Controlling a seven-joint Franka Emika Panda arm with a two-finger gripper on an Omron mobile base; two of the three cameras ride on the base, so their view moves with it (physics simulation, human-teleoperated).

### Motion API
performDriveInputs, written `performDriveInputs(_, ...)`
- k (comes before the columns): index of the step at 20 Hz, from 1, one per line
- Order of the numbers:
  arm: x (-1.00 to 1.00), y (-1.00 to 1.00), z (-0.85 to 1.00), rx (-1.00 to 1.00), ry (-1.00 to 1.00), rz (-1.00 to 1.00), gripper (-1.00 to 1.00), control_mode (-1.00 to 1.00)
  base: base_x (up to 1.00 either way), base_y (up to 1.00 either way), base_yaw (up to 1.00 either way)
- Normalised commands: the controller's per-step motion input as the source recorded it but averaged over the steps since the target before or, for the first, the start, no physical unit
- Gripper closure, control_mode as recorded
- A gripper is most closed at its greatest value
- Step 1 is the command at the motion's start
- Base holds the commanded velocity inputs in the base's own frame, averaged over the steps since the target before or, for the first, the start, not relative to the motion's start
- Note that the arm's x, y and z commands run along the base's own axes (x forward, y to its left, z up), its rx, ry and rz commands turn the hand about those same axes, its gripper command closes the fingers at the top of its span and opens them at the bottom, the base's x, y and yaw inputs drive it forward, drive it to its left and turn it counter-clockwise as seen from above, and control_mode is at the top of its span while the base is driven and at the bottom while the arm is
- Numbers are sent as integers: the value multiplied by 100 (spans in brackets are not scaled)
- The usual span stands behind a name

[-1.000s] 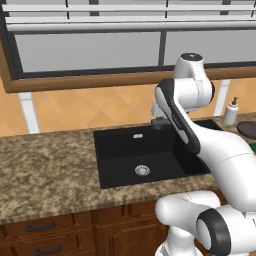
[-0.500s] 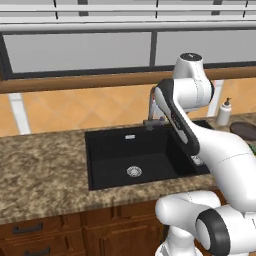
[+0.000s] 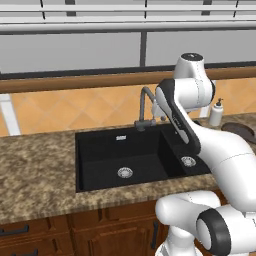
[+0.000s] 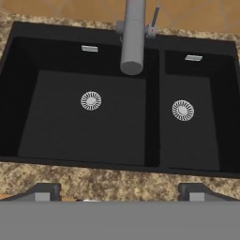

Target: Pick the pan and sponge and place them into the sink. Then turn on the water.

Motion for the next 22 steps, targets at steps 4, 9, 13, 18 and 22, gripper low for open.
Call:
performDriveInputs(4, 0, 0, 0, 0, 0, 0, -100, 100, 6, -30, 0)
performDriveInputs(9, 0, 0, 0, 0, 0, 0, -100, 100, 5, -7, 0)
performDriveInputs(13, 1, 0, 0, 0, 1, 0, -100, -100, 5, 0, 0)
performDriveInputs(18, 1, -1, -8, 1, 0, -1, -100, -100, 0, 0, 0)
performDriveInputs(22, 5, -19, -20, 2, -3, 0, -100, -100, 0, 0, 0)
